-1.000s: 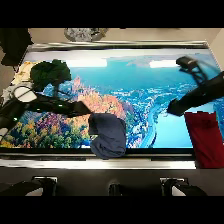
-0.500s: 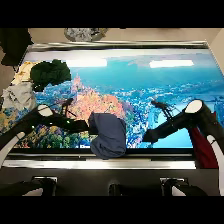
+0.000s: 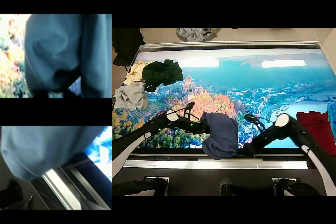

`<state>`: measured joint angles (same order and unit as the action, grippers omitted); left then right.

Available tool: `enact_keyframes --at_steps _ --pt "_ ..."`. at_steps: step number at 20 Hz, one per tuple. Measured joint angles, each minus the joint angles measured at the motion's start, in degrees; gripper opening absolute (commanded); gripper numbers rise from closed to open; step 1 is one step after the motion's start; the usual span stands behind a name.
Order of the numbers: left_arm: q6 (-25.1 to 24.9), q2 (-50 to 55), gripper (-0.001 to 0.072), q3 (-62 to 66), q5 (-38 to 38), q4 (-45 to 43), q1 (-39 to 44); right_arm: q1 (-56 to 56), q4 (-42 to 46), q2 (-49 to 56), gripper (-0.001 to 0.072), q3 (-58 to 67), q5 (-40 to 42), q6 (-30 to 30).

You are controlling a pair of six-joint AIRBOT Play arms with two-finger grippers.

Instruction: Fold the shirts.

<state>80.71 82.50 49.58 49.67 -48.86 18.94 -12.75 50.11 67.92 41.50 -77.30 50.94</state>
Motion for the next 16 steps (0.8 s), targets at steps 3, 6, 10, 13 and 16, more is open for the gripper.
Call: enact_keyframes --at_steps 3,6,10,13,16 --pt "1.0 0.2 0.0034 0.0 -1.5 0.2 -0.1 -4.5 -1.8 0.6 0.07 -0.9 4.2 0.3" --pt "1.4 -0.5 0.0031 0.0 -1.7 0.0 -0.3 -6.9 -4.0 1.9 0.0668 -1.3 7.4 0.5" --pt "1.6 -3.0 0.0031 0.0 -1.2 -3.0 -0.3 -7.9 -6.4 4.1 0.025 -1.5 9.9 0.9" --pt "1.7 -4.1 0.0031 0.0 -0.8 -4.3 -0.3 -8.1 -6.9 5.8 0.0038 -1.5 11.5 2.0" --pt "1.8 -4.9 0.003 0.2 -0.5 -5.0 -0.4 -8.1 -6.8 6.4 0.0037 -0.6 13.1 2.7"
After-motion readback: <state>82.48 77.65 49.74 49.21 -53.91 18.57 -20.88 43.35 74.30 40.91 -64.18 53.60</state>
